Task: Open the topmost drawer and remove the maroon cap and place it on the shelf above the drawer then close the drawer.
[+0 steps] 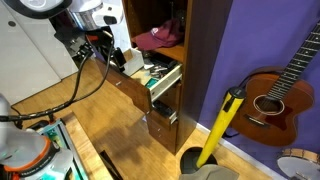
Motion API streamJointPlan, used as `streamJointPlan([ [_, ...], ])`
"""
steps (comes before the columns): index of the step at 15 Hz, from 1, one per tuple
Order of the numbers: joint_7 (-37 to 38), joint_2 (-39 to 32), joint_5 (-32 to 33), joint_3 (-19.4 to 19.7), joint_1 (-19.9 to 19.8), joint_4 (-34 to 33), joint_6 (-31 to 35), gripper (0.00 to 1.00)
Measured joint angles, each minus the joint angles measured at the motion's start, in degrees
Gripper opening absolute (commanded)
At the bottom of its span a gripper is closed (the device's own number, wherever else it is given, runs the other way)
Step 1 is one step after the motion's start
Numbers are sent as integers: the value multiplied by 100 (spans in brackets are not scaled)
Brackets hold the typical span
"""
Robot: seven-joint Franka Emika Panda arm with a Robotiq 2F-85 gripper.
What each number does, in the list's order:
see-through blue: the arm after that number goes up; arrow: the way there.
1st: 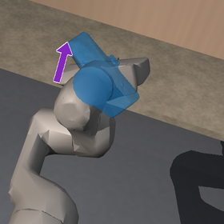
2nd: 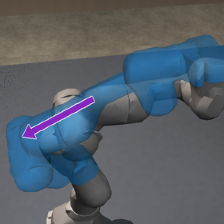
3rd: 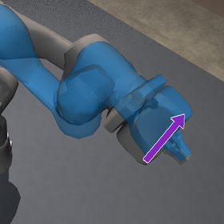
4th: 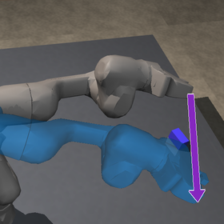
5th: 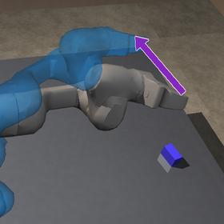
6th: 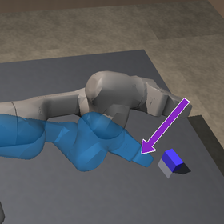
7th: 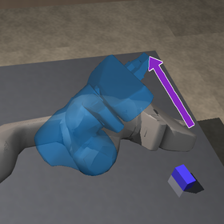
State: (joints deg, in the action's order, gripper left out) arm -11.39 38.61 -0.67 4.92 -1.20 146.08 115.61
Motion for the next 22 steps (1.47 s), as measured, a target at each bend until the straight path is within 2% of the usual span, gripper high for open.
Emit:
streamJointPlan([
  [6,-132,1,0,174,-3,75,-249,100],
  [12,-147,-68,10,163,-3,168,-304,100],
  [18,-41,-257,11,144,-13,185,107,100],
  [22,173,-410,11,118,-49,244,629,100],
])
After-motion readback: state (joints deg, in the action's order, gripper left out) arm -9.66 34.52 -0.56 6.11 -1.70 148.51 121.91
